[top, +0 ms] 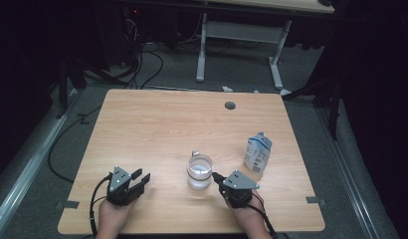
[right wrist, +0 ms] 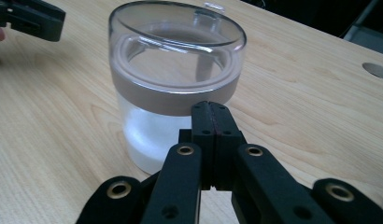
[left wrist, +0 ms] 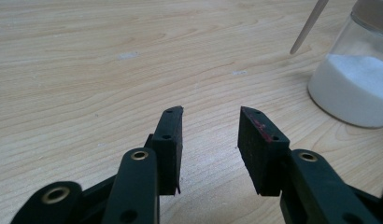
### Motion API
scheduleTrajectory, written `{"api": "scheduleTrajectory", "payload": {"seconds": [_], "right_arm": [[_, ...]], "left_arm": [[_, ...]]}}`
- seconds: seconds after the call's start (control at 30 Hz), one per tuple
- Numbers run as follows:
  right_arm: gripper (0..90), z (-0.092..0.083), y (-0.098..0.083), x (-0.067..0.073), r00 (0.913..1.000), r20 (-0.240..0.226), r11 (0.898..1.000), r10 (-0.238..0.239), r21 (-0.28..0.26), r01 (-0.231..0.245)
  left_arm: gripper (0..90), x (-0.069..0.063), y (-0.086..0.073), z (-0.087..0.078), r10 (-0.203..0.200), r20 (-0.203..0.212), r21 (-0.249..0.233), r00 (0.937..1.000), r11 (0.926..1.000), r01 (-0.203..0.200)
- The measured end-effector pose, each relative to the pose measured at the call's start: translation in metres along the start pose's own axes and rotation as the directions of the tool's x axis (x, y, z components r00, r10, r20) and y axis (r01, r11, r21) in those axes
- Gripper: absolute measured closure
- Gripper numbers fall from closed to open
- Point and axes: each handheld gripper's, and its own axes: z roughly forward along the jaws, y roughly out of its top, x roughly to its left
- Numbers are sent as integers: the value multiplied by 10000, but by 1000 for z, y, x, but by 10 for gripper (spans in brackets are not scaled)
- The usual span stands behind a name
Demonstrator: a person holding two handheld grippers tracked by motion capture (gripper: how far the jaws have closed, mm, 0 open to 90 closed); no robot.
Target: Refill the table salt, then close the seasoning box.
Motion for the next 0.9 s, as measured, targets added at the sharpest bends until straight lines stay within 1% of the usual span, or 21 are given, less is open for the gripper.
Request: {"api": "scheduleTrajectory", "payload": {"seconds": [0.07, 0.23, 0.43, 0.67, 0.8, 0.9], "right_arm": [[900, 0, 0, 2, 10000, -72, 10000, -21, -7, 21], [900, 1, 2, 11, 9993, -251, 9996, -265, -46, 264], [899, 3, 3, 17, 9984, -380, 9991, -428, -42, 427], [897, -1, 4, 15, 9988, -312, 9993, -367, -118, 364], [894, -4, 4, 11, 9993, -212, 9993, -318, -181, 314], [878, -7, 5, 4, 9999, -62, 9996, -145, -227, 144]], "left_arm": [[610, 0, 0, 0, -12, 7, -5, 10000, 10000, 12], [611, 0, 0, -1, -16, 2, -7, 10000, 10000, 16], [612, 0, 0, -1, -1, -10, -1, 10000, 10000, 1], [612, 1, 0, -1, -54, -25, -40, 10000, 10000, 54], [613, 1, 0, -2, -56, -24, -50, 10000, 10000, 56], [613, 2, 0, -1, -118, 4, -46, 9999, 9999, 118]]}}
